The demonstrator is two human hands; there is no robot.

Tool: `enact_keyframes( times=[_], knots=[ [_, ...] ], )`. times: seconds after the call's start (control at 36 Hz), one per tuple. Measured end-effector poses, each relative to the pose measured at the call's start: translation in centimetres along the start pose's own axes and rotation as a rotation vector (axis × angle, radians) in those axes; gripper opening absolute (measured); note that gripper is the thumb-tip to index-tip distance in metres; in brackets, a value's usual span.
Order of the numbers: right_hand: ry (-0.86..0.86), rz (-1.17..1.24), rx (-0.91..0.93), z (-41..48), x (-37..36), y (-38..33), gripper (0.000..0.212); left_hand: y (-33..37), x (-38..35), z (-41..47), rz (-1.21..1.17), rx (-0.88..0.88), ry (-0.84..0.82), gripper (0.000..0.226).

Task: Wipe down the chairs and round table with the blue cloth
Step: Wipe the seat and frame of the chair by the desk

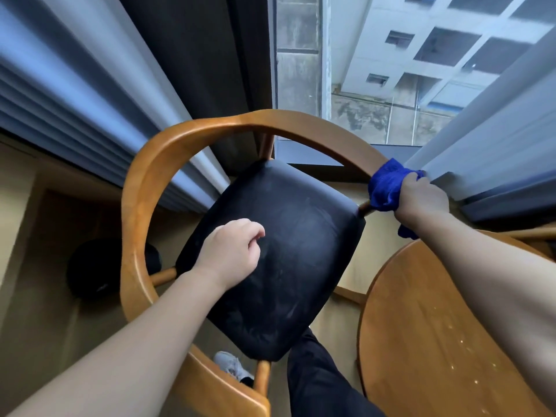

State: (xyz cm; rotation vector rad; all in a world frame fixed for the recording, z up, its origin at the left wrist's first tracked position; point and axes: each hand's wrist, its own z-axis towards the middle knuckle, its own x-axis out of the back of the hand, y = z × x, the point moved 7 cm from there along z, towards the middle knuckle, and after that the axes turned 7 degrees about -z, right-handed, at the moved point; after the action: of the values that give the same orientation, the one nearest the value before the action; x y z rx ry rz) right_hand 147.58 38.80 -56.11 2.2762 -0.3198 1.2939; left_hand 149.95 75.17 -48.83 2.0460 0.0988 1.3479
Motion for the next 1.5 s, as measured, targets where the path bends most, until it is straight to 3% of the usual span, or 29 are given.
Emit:
enact_keyframes(
  times=[0.14,0.22,0.33,0.42,0.47,0.64,0.78,0.86,0.94,1.0,1.11,1.22,1.36,1.5],
  knots=[
    [0.115,-0.012,0.211,-3.6,3.6,-3.2,0.036,0.2,1.1,-0.5,0.006,-0.008,-0.012,0.022],
    [0.148,0.016,0.438,-7.0,5.4,-8.8,0.032,0.2,1.3,-0.6,0.02,0.005,-0.036,0.037],
    [0.15,0.066,0.68,-12.2,6.8,-16.1,0.033,-0.2,1.6,-1.1,0.031,0.015,-0.101,0.08],
    [0.164,0.083,0.812,-16.0,7.8,-20.2,0.033,-0.8,2.0,-1.9,0.026,0.004,-0.125,0.097],
    [0.182,0.055,0.882,-18.0,8.4,-22.1,0.036,-1.7,2.2,-2.4,-0.007,0.021,-0.13,0.091],
    [0.117,0.086,0.995,-20.4,9.0,-24.6,0.065,-4.6,3.7,-4.5,-0.042,0.137,-0.041,0.031],
    [-0.031,0.255,1.117,-18.9,9.1,-23.2,0.085,-6.7,4.9,-6.1,-0.16,0.168,0.034,0.032],
    [-0.331,0.71,1.02,-17.7,8.2,-22.4,0.089,-7.4,5.3,-6.7,-0.243,0.168,0.074,0.031],
    [-0.377,0.892,0.946,-17.0,7.2,-23.2,0.091,-7.5,5.6,-6.5,-0.27,0.157,0.119,0.03],
    [-0.368,0.97,0.919,-16.7,7.0,-24.0,0.078,-8.1,5.9,-6.2,-0.272,0.163,0.129,0.03],
    [-0.274,0.973,0.882,-16.2,7.0,-25.8,0.054,-10.0,5.9,-5.9,-0.289,0.222,0.056,0.03],
    [-0.234,0.922,0.787,-15.1,6.8,-27.6,0.045,-12.3,6.5,-5.7,-0.097,0.255,0.037,0.05],
    [-0.058,0.824,0.41,-10.1,6.5,-28.3,0.031,-17.8,7.7,-7.1,0.066,0.481,0.041,0.077],
    [-0.041,0.892,0.131,-5.0,7.5,-30.0,0.041,-21.5,8.1,-6.5,0.142,0.572,-0.002,0.089]
  ],
)
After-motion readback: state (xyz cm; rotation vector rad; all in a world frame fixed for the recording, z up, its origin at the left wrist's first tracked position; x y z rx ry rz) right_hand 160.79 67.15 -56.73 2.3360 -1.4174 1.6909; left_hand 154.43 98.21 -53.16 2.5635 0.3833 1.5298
